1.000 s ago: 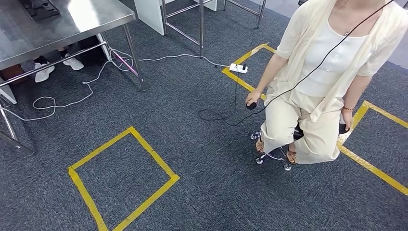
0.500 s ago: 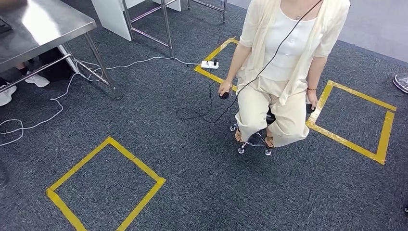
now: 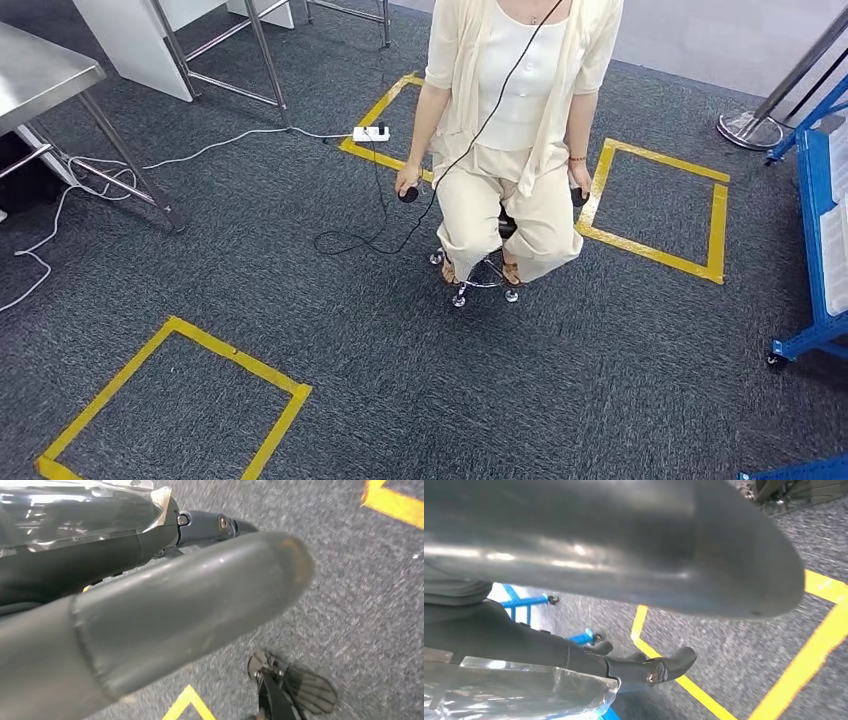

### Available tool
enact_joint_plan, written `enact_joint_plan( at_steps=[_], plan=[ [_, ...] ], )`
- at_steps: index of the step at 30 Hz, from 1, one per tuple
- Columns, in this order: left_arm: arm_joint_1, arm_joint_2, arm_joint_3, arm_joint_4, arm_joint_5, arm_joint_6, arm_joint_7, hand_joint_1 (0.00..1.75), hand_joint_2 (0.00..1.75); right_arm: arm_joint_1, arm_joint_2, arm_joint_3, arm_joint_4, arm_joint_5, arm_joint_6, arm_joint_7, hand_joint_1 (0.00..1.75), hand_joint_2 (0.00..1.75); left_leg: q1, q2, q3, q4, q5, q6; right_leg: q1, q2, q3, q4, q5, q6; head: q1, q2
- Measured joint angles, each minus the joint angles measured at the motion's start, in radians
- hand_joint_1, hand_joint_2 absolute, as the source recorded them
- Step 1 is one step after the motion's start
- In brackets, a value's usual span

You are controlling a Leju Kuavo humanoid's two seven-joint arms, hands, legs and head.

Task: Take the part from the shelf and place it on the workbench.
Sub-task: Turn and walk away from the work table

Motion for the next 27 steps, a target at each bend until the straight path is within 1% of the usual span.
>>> enact_joint_plan(
  at_steps=[1,2,3,4,5,6,7,8,9,10,11,12,13,14,15,16,17,18,19,20,21,22,23,24,25,26,27],
  plan=[
    [0.0,0.0,-0.001,0.0,0.0,0.0,0.0,0.0,0.0,0.001,0.0,-0.002,0.0,0.0,0.0,0.0,0.0,0.0,-0.001,0.013,0.001,-0.005,0.005,0.01,0.0,-0.018,-0.01,0.014,-0.007,0.002,0.001,0.0],
    [0.0,0.0,-0.002,0.0,0.0,0.0,-0.001,0.0,0.0,0.001,0.0,-0.004,0.0,0.0,-0.001,0.0,0.0,0.0,0.0,0.027,0.001,-0.009,0.009,0.018,0.001,-0.044,-0.026,0.048,-0.026,0.001,0.003,0.0],
    [0.001,0.0,-0.003,0.0,0.0,-0.001,-0.001,0.0,0.0,0.0,0.0,-0.005,0.0,0.0,-0.001,-0.001,0.0,0.0,-0.001,0.042,0.0,-0.011,0.011,0.023,0.001,-0.074,-0.053,0.103,-0.054,-0.004,0.004,0.0],
    [0.002,0.0,-0.003,0.0,0.0,-0.001,-0.002,0.0,0.0,-0.001,0.0,-0.005,0.0,0.0,-0.001,-0.003,0.0,0.0,-0.002,0.057,-0.001,-0.011,0.011,0.026,0.001,-0.092,-0.088,0.17,-0.087,-0.008,0.006,0.0],
    [0.003,0.0,-0.003,0.0,0.0,-0.001,-0.002,0.0,0.0,-0.001,0.0,-0.006,0.0,0.001,-0.001,-0.004,0.0,0.0,-0.004,0.073,-0.002,-0.011,0.011,0.026,0.0,-0.099,-0.12,0.236,-0.114,-0.008,0.006,0.0],
    [0.003,0.0,-0.003,0.0,0.0,-0.001,-0.002,0.0,0.0,-0.001,-0.001,-0.006,0.0,0.002,-0.001,-0.005,0.0,0.0,-0.005,0.088,-0.003,-0.011,0.011,0.026,-0.001,-0.102,-0.139,0.28,-0.128,-0.004,0.006,0.0],
    [0.002,0.0,-0.003,0.0,0.0,-0.001,-0.002,0.0,0.0,0.0,-0.001,-0.006,0.0,0.003,-0.001,-0.006,0.0,0.0,-0.006,0.101,-0.003,-0.011,0.011,0.026,-0.003,-0.105,-0.138,0.285,-0.126,0.003,0.006,0.0],
    [0.002,0.0,-0.004,0.0,0.0,-0.001,-0.002,0.0,0.0,0.001,-0.003,-0.006,0.0,0.003,-0.001,-0.006,0.0,0.0,-0.006,0.114,-0.002,-0.011,0.01,0.025,-0.004,-0.11,-0.115,0.25,-0.11,0.012,0.006,0.0],
    [0.001,-0.001,-0.004,0.0,0.0,-0.001,-0.002,0.0,0.0,0.001,-0.004,-0.006,0.0,0.003,-0.001,-0.006,0.0,0.0,-0.006,0.125,-0.001,-0.011,0.009,0.023,-0.006,-0.124,-0.074,0.179,-0.085,0.02,0.007,0.0],
    [0.001,-0.002,-0.006,0.0,0.0,-0.001,-0.002,0.0,0.0,0.0,-0.006,-0.006,0.0,0.003,-0.001,-0.006,0.0,0.0,-0.007,0.136,0.002,-0.01,0.006,0.019,-0.006,-0.147,-0.032,0.104,-0.061,0.024,0.008,0.0],
    [0.001,-0.002,-0.007,0.0,0.0,-0.001,-0.002,0.0,0.0,-0.002,-0.007,-0.006,0.0,0.003,-0.001,-0.007,0.0,0.0,-0.01,0.145,0.005,-0.01,0.003,0.013,-0.003,-0.166,0.002,0.045,-0.041,0.022,0.008,0.0],
    [0.0,-0.003,-0.008,0.0,0.0,0.0,-0.002,0.0,0.0,-0.003,-0.008,-0.006,0.0,0.003,-0.001,-0.007,0.0,0.0,-0.013,0.153,0.009,-0.01,0.0,0.007,0.001,-0.179,0.02,0.01,-0.03,0.016,0.006,0.0],
    [-0.001,-0.003,-0.009,0.0,-0.001,0.0,-0.002,0.0,0.0,-0.004,-0.009,-0.006,0.0,0.003,-0.001,-0.008,0.0,0.0,-0.014,0.161,0.013,-0.01,-0.003,0.001,0.005,-0.181,0.022,0.001,-0.026,0.007,0.006,0.0],
    [-0.002,-0.003,-0.01,0.0,-0.002,0.0,-0.002,0.0,0.0,-0.004,-0.011,-0.007,0.0,0.003,-0.001,-0.008,0.0,0.0,-0.014,0.17,0.018,-0.012,-0.005,-0.005,0.008,-0.171,0.021,-0.001,-0.023,-0.001,0.004,0.0],
    [-0.004,-0.003,-0.011,-0.001,-0.004,0.0,-0.002,0.0,0.0,-0.003,-0.012,-0.007,0.0,0.003,-0.002,-0.008,0.0,0.0,-0.011,0.176,0.022,-0.013,-0.007,-0.011,0.005,-0.16,0.022,-0.003,-0.022,-0.009,0.004,0.0],
    [-0.005,-0.004,-0.012,-0.001,-0.006,0.0,-0.003,0.0,0.0,-0.002,-0.012,-0.008,0.0,0.002,-0.002,-0.008,0.0,0.0,-0.008,0.166,0.022,-0.005,-0.017,-0.017,0.001,-0.149,0.025,-0.005,-0.019,-0.016,0.002,0.0],
    [-0.005,-0.005,-0.014,-0.001,-0.009,-0.001,-0.003,0.0,0.0,-0.002,-0.013,-0.008,0.0,0.001,-0.002,-0.008,0.0,0.0,-0.005,0.146,0.013,0.02,-0.037,-0.021,-0.003,-0.139,0.028,-0.007,-0.016,-0.024,0.0,0.0],
    [-0.004,-0.005,-0.016,0.0,-0.011,-0.001,-0.003,0.0,0.0,-0.002,-0.013,-0.01,0.0,-0.002,-0.003,-0.008,0.0,0.0,-0.003,0.117,-0.007,0.068,-0.069,-0.024,-0.007,-0.129,0.031,-0.009,-0.013,-0.031,-0.002,0.0],
    [-0.003,-0.005,-0.018,0.0,-0.014,-0.001,-0.004,0.0,0.0,-0.002,-0.012,-0.012,0.0,-0.005,-0.003,-0.008,0.0,0.0,-0.002,0.088,-0.037,0.135,-0.106,-0.025,-0.005,-0.118,0.03,-0.008,-0.012,-0.035,-0.004,0.0],
    [-0.001,-0.005,-0.019,0.0,-0.015,-0.001,-0.004,0.0,0.0,-0.001,-0.012,-0.014,0.0,-0.009,-0.003,-0.008,0.0,0.0,-0.002,0.072,-0.07,0.204,-0.136,-0.025,-0.003,-0.108,0.029,-0.008,-0.011,-0.038,-0.004,0.0],
    [0.0,-0.005,-0.02,0.0,-0.017,-0.002,-0.004,0.0,0.0,0.0,-0.012,-0.016,0.0,-0.012,-0.003,-0.008,0.0,0.0,-0.002,0.065,-0.097,0.256,-0.152,-0.024,0.0,-0.095,0.029,-0.008,-0.011,-0.039,-0.004,0.0],
    [0.001,-0.005,-0.02,0.0,-0.018,-0.002,-0.004,0.0,0.0,0.001,-0.012,-0.019,0.0,-0.016,-0.003,-0.008,0.0,0.0,-0.002,0.062,-0.111,0.274,-0.146,-0.023,0.002,-0.082,0.029,-0.007,-0.011,-0.039,-0.004,0.0],
    [0.001,-0.005,-0.021,0.0,-0.02,-0.003,-0.004,0.0,0.0,0.002,-0.012,-0.022,0.0,-0.018,-0.003,-0.008,0.0,0.0,-0.002,0.059,-0.104,0.25,-0.118,-0.021,0.003,-0.068,0.031,-0.007,-0.011,-0.039,-0.004,0.0],
    [0.001,-0.005,-0.021,0.0,-0.022,-0.003,-0.004,0.0,0.0,0.002,-0.012,-0.025,0.0,-0.02,-0.004,-0.008,0.0,0.0,-0.002,0.052,-0.082,0.193,-0.077,-0.018,0.004,-0.054,0.034,-0.006,-0.011,-0.039,-0.005,0.0],
    [0.001,-0.005,-0.021,0.0,-0.024,-0.004,-0.004,0.0,0.0,0.002,-0.011,-0.028,0.0,-0.022,-0.004,-0.008,0.0,0.0,-0.001,0.03,-0.054,0.123,-0.038,-0.014,0.004,-0.041,0.035,-0.005,-0.012,-0.038,-0.005,0.0],
    [0.001,-0.005,-0.022,0.0,-0.025,-0.005,-0.004,0.0,0.0,0.001,-0.011,-0.03,0.0,-0.022,-0.004,-0.009,0.0,0.0,0.0,0.011,-0.029,0.061,-0.011,-0.011,0.007,-0.029,0.034,-0.003,-0.012,-0.037,-0.004,0.0],
    [0.001,-0.005,-0.022,0.0,-0.026,-0.005,-0.004,0.0,0.0,0.0,-0.01,-0.031,0.0,-0.023,-0.004,-0.009,0.0,0.0,-0.001,-0.005,-0.014,0.023,0.003,-0.008,0.008,-0.019,0.03,-0.002,-0.011,-0.033,-0.004,0.0]
  ],
)
